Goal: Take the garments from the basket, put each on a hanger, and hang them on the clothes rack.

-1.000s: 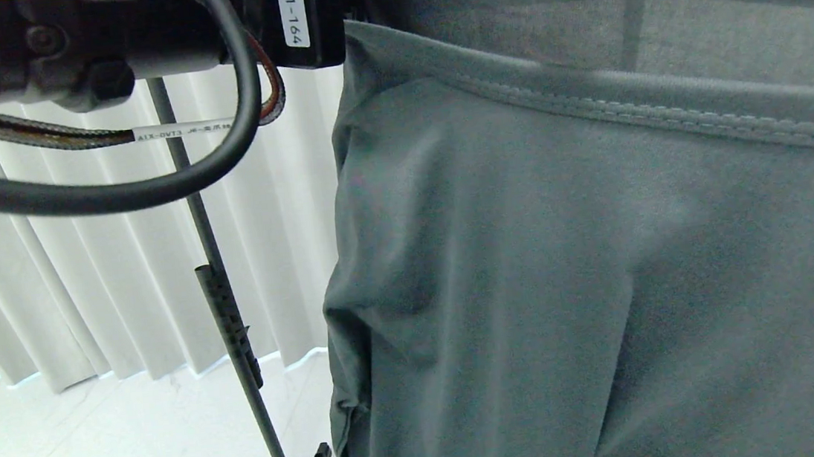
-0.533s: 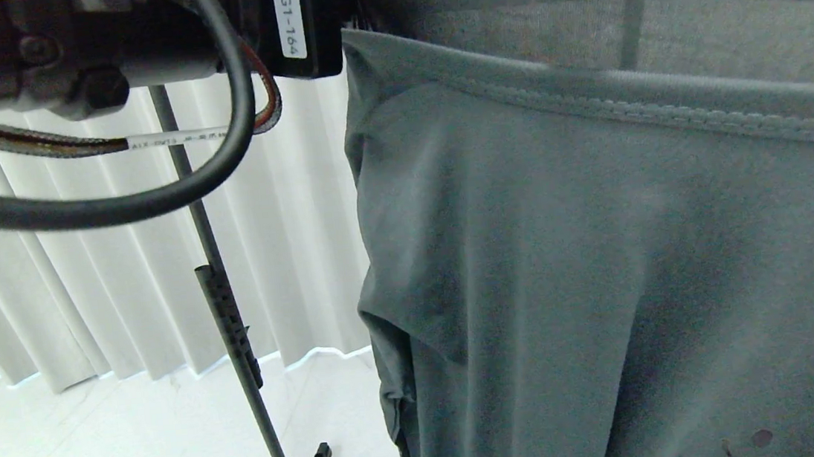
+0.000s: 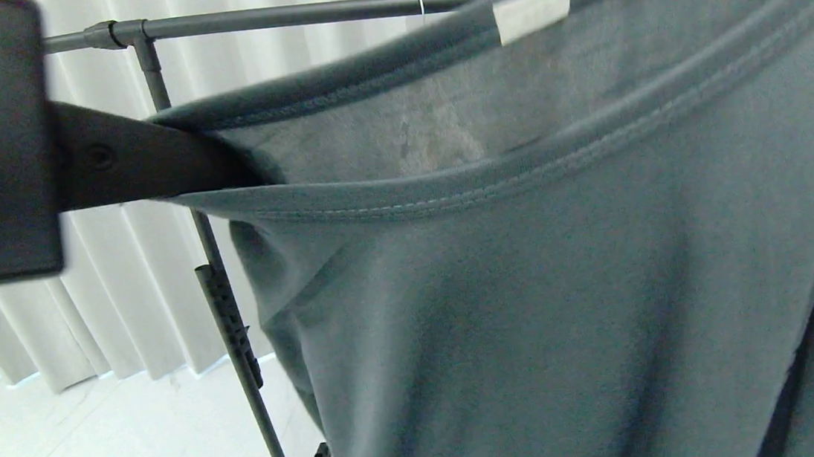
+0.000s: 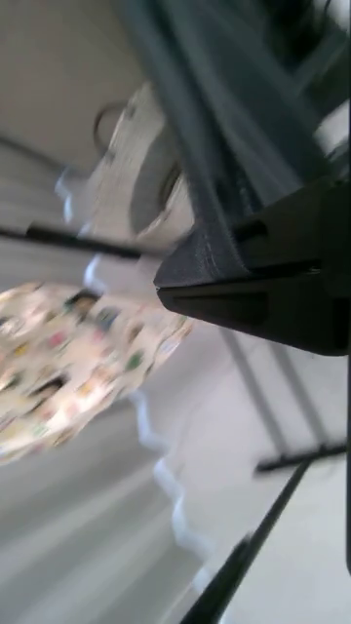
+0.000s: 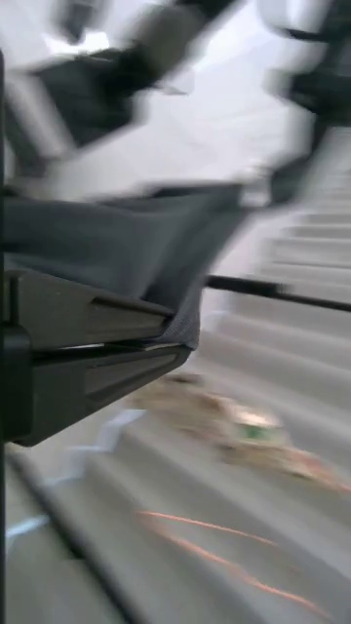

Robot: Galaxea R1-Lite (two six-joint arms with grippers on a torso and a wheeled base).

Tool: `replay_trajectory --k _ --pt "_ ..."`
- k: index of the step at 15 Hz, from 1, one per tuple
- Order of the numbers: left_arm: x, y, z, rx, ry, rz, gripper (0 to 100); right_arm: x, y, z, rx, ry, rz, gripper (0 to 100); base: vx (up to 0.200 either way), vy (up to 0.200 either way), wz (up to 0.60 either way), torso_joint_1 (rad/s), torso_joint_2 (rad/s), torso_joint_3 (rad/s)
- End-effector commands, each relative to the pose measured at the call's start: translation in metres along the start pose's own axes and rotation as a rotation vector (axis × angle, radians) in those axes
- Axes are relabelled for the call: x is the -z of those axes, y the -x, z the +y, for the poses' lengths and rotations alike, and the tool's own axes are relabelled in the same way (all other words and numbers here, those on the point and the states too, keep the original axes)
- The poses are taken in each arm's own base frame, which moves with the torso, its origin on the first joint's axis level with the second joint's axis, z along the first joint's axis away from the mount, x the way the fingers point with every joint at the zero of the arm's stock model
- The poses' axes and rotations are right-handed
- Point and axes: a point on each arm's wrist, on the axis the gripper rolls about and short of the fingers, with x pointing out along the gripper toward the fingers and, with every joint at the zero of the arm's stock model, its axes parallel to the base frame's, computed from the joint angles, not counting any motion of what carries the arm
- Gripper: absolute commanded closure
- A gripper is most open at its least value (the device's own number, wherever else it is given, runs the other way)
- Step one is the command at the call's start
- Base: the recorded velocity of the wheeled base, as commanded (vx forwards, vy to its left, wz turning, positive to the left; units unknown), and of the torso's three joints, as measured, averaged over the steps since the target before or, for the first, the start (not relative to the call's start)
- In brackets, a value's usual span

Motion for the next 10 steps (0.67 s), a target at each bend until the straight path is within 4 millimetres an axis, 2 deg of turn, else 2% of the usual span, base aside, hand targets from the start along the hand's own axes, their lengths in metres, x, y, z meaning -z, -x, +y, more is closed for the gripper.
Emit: replay_trajectory --k 1,3,4,5,10 --pt "-0.004 0.044 -0.006 0.181 0.101 0.003 100 0.022 -0.050 -0.001 -0.036 0.000 0.029 100 0.000 0.000 0.00 0.000 0.00 0.000" --pt "-0.005 0.072 -0.010 0.340 0.193 0.049 100 0.024 -0.064 0.000 -0.041 0.000 0.023 100 0.000 0.000 0.00 0.000 0.00 0.000" --pt "-0.005 0.072 -0.010 0.340 0.193 0.049 100 0.024 -0.064 0.000 -0.041 0.000 0.023 100 0.000 0.000 0.00 0.000 0.00 0.000" --pt "-0.005 0.087 -0.006 0.413 0.216 0.049 100 0.024 -0.065 0.000 -0.041 0.000 0.024 100 0.000 0.000 0.00 0.000 0.00 0.000" --pt "-0.004 0.090 -0.003 0.421 0.212 0.047 100 0.024 -0.064 0.000 -0.033 0.000 0.028 100 0.000 0.000 0.00 0.000 0.00 0.000"
